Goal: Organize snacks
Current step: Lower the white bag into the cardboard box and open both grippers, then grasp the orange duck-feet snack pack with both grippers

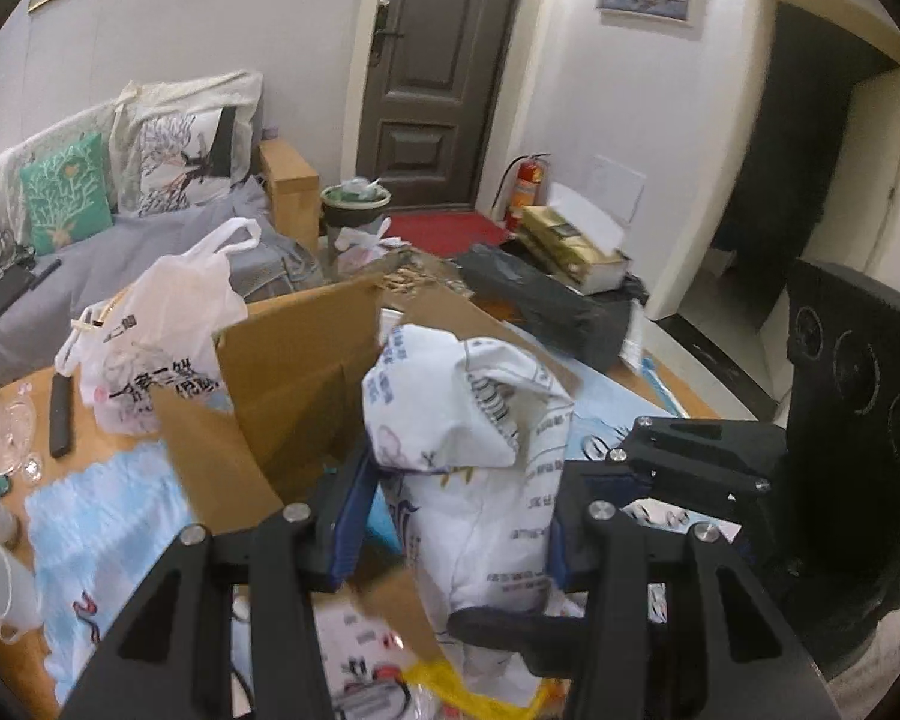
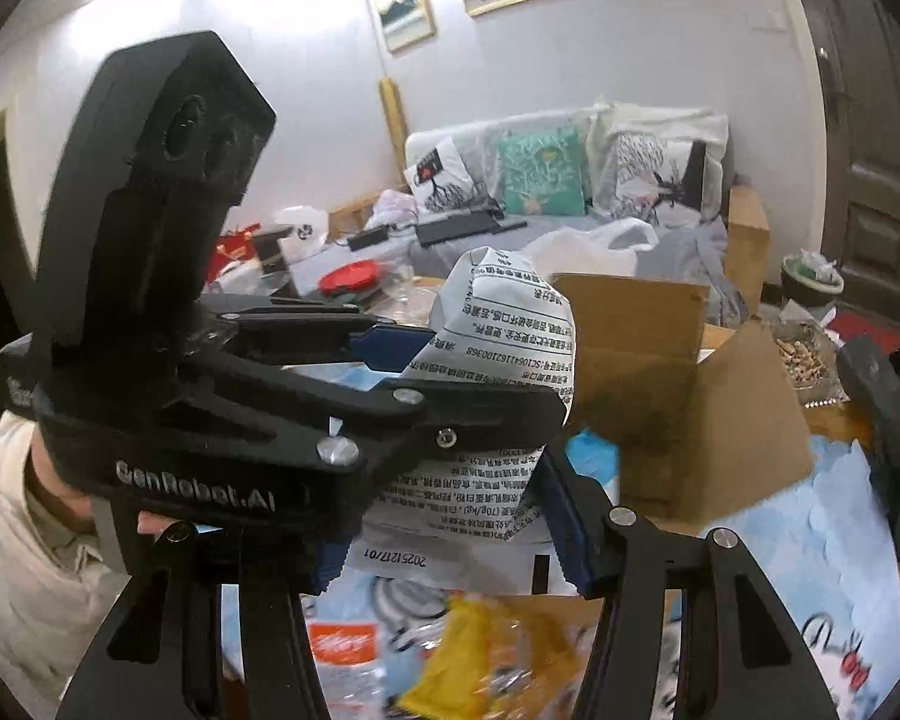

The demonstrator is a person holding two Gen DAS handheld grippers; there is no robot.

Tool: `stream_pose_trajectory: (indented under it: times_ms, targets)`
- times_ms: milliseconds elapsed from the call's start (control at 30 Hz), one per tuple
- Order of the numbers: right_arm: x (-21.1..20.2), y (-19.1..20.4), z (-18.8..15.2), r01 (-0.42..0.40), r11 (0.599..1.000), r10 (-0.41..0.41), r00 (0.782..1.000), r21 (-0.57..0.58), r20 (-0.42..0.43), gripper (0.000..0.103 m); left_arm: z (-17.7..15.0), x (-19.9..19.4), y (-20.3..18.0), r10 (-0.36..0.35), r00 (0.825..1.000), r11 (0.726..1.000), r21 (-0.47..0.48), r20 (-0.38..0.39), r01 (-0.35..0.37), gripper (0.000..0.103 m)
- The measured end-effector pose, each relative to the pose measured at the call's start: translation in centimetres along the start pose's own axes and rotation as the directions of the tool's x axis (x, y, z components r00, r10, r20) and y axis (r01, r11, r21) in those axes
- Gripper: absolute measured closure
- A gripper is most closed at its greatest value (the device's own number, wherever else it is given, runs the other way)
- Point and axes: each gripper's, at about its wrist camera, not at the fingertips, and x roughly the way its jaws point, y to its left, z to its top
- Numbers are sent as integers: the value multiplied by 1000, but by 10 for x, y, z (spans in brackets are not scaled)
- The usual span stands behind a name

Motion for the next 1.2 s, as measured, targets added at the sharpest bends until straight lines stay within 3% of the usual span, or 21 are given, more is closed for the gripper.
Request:
stream_pose_trajectory:
  times_ms: [200,333,400,667,933,1100,1200]
  targets:
    - [33,-54,28,44,999,-41,996,30,-73,52,25,56,24,-2,999,997,-80,-51,-2,59]
    - [55,-77,29,122,991,-115,985,51,-131,51,23,73,33,36,996,994,-105,-81,-44,56]
    - [58,-84,28,130,989,-122,985,67,-120,50,22,73,35,52,995,992,-110,-80,-61,48]
    - [40,-79,14,94,995,-89,991,46,-99,38,8,35,33,79,996,992,-95,-39,-82,40]
    - [-11,-42,-26,-9,999,11,999,37,-53,36,-62,-29,21,98,995,990,-100,15,-96,32]
    - [-16,-28,-69,-58,998,62,992,34,-113,32,-118,-40,14,76,997,989,-126,-2,-75,30]
    - [-5,-23,-97,-62,998,66,979,27,-192,32,-144,-38,11,77,997,988,-134,-26,-80,30]
